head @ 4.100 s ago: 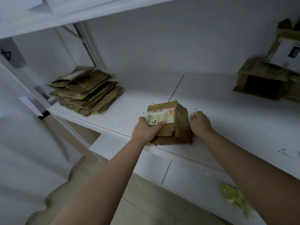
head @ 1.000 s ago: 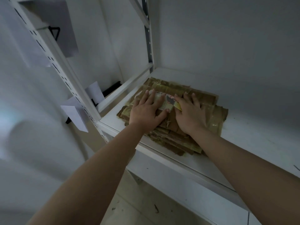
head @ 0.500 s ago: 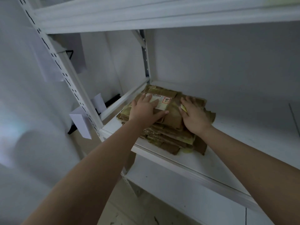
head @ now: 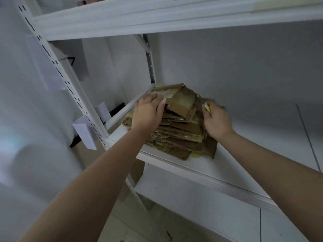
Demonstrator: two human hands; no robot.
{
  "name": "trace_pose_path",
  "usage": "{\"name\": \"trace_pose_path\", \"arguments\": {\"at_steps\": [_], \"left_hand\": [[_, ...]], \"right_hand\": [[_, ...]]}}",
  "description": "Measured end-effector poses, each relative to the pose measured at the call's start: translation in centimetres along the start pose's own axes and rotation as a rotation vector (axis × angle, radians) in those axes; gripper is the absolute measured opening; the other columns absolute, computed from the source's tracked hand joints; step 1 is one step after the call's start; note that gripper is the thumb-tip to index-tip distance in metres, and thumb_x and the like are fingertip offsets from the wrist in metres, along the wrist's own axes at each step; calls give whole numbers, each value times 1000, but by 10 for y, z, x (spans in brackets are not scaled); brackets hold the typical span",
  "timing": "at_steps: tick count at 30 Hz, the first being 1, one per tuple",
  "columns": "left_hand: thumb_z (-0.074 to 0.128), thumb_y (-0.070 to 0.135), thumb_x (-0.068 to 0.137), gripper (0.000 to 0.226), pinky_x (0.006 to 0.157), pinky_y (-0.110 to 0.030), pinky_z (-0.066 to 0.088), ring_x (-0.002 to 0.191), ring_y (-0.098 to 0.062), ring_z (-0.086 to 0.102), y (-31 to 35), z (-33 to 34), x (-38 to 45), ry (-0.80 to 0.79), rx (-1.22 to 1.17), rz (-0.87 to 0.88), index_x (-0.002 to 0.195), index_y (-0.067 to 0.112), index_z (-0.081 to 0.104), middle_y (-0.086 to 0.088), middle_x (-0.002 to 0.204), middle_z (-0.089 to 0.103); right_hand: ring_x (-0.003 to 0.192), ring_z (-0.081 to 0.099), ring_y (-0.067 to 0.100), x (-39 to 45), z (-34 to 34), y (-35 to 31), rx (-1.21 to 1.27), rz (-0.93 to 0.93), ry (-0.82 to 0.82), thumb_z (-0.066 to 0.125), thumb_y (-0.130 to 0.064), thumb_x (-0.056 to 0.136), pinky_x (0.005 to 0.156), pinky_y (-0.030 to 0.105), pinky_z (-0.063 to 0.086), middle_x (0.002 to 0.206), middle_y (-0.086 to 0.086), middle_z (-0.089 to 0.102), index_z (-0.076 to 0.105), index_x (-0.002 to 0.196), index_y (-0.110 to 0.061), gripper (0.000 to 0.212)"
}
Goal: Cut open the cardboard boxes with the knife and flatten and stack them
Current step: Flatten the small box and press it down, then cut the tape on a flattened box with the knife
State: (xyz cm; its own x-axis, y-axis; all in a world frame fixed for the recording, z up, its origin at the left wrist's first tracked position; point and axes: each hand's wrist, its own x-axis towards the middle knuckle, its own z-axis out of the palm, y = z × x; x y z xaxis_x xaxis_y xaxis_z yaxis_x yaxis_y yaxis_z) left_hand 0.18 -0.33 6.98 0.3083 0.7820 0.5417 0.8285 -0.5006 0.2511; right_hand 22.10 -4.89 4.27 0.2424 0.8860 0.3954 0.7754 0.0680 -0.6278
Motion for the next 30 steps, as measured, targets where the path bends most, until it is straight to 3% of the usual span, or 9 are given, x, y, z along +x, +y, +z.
{"name": "trace_pose_path", "arguments": {"at_steps": [8,14,17,21,25,28,30], "left_hand": [[26,42,98,54,108,-54,30,134,-35,38,6,-8,-31,66,44,-7,133,12,55,-13,138,52],[34,32,98,45,109,-57,30,134,-37,38,37,-25,-49,151,89,-10,131,8,55,-16,136,53],[37,28,97,42,110,-56,27,133,-37,39,79,-24,-58,149,141,38,129,9,57,-15,133,55],[39,29,93,43,107,-59,31,133,-36,40,157,-3,-77,26,219,181,125,9,61,-13,129,58],[41,30,88,45,102,-57,38,131,-38,44,244,23,-93,-63,168,205,121,8,62,-15,125,59],[36,32,88,50,102,-56,39,132,-39,42,298,36,-100,-120,136,233,121,6,61,-17,127,58],[36,32,88,50,102,-56,38,133,-40,41,327,41,-103,-135,122,252,122,5,61,-19,127,58]], "right_hand": [[115,45,38,-20,-13,13,-162,-16,-21,37,-26,101,91,36,36,120,20,59,54,122,-6,34],[114,45,35,-42,-36,26,-123,-58,-36,41,-25,100,89,38,37,117,19,59,55,120,-5,32],[113,46,36,-58,-66,47,-119,-81,-36,44,-23,98,88,39,38,114,20,60,57,118,-5,30],[113,45,35,-87,-126,89,-119,-85,-60,42,-23,99,82,37,38,110,20,60,58,112,-4,28],[101,50,35,-116,-197,142,-120,-51,-57,41,-22,99,66,33,35,91,18,59,56,93,-5,23],[89,57,35,-132,-244,179,-158,32,-85,43,-23,97,66,35,46,89,15,64,59,89,-6,24],[83,59,34,-142,-272,196,-219,86,-96,45,-24,95,63,32,44,87,11,65,64,90,-11,24]]}}
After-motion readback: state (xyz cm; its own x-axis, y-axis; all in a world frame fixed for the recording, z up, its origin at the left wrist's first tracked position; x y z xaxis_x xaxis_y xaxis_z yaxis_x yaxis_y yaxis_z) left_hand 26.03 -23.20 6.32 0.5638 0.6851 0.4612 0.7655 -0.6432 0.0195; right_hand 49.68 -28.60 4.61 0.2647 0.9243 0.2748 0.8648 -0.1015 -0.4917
